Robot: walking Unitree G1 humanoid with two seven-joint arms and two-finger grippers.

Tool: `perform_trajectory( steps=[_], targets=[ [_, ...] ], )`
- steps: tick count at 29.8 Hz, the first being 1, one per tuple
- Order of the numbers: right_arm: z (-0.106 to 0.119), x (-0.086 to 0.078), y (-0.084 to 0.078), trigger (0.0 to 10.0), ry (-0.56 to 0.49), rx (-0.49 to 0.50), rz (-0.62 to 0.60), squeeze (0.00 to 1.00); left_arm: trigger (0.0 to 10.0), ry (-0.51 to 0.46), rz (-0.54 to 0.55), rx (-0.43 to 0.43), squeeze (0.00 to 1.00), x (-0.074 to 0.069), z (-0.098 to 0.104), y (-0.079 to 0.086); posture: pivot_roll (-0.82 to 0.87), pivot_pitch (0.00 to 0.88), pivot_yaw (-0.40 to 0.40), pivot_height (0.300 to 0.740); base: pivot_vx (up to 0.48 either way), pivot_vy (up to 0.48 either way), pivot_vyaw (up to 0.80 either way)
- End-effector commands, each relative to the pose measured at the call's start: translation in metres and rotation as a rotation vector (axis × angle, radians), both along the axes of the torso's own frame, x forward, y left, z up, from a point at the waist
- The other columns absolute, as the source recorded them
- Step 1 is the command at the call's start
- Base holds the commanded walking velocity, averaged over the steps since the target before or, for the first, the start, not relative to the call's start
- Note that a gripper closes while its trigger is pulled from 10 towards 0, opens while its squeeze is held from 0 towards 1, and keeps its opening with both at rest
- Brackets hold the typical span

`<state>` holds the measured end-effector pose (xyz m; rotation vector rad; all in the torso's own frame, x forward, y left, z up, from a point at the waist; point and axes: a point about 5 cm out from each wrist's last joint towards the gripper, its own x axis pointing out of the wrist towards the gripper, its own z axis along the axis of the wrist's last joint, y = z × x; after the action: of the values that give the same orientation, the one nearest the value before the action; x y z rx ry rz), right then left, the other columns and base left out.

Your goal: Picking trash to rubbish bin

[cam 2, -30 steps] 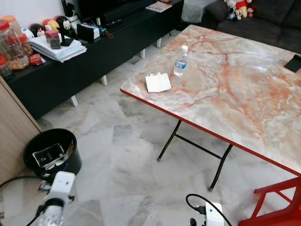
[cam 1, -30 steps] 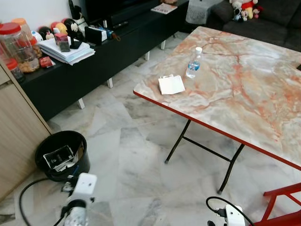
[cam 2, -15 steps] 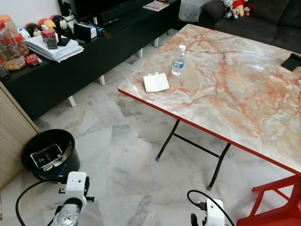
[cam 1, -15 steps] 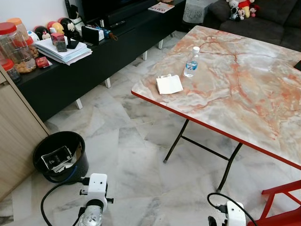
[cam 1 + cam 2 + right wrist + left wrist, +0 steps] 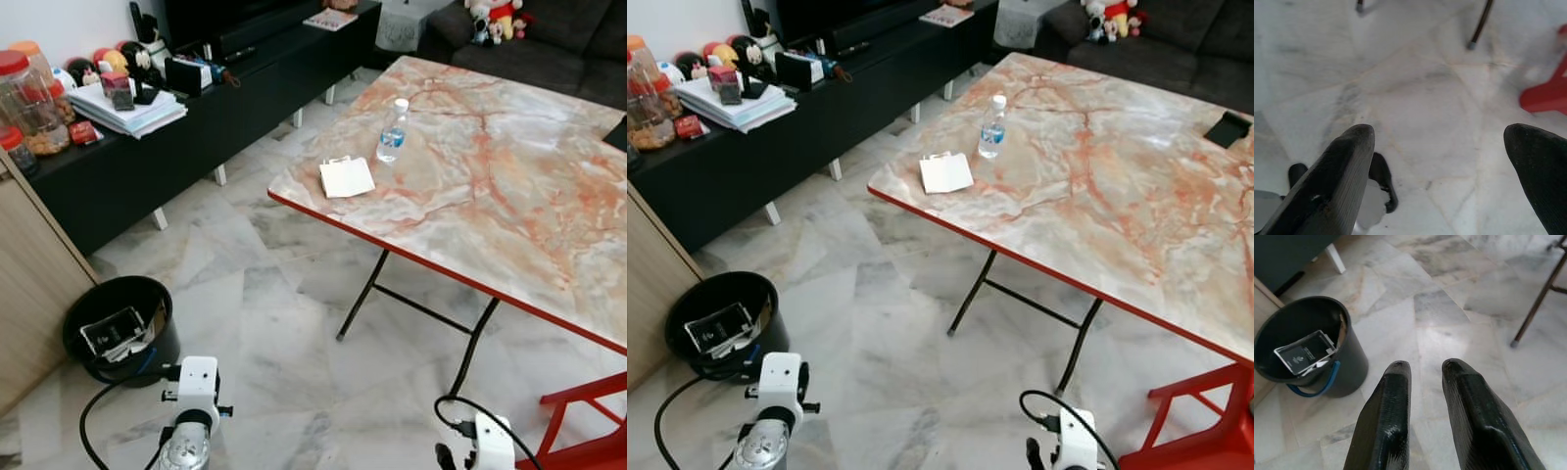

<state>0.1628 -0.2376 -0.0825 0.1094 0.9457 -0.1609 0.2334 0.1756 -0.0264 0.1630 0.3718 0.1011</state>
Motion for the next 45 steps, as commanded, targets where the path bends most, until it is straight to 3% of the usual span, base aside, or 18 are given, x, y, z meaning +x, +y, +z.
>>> perform_trajectory(
  steps=[1,17,29,37,40,41,43,45],
  targets=[
    [-0.001,-0.009,-0.008,10.0,0.016,-0.003,-0.027,0.0,10.0,0.014,-0.02,0.031,0.0,-0.003,-0.003,-0.001,0.04,0.068,-0.054,0.74,0.0,-0.48,-0.79],
    [-0.002,-0.007,-0.003,10.0,0.018,0.0,-0.026,0.0,10.0,0.007,-0.038,0.043,0.0,-0.001,-0.002,-0.001,0.04,0.039,-0.045,0.74,0.0,-0.268,-0.79],
    [-0.002,-0.004,-0.001,10.0,0.008,0.006,-0.023,0.0,10.0,-0.005,-0.039,0.042,0.0,-0.001,-0.001,0.001,0.05,0.03,-0.037,0.74,0.0,0.0,-0.78],
    [0.002,0.005,0.002,10.0,-0.039,0.016,-0.017,0.0,10.0,-0.011,-0.013,0.042,0.0,-0.002,-0.001,0.005,0.05,0.045,-0.041,0.74,0.0,0.0,0.0],
    [0.011,0.022,0.003,10.0,-0.11,0.017,0.004,0.0,10.0,-0.023,0.017,0.047,0.0,-0.004,0.0,0.009,0.05,0.058,-0.041,0.74,0.0,0.0,0.0],
    [0.024,0.044,0.004,10.0,-0.196,0.013,0.045,0.0,10.0,-0.042,0.057,0.052,0.0,-0.005,0.002,0.015,0.04,0.061,-0.04,0.74,0.0,0.0,0.0],
    [0.032,0.056,0.005,10.0,-0.25,0.005,0.079,0.0,10.0,-0.055,0.078,0.06,0.0,-0.005,0.004,0.018,0.04,0.067,-0.04,0.74,0.0,0.0,0.0],
    [0.056,0.086,0.005,10.0,-0.4,-0.016,0.133,0.0,10.0,-0.103,0.116,0.082,0.0,-0.007,0.011,0.026,0.04,0.072,-0.04,0.74,0.0,0.0,0.0]
  ],
)
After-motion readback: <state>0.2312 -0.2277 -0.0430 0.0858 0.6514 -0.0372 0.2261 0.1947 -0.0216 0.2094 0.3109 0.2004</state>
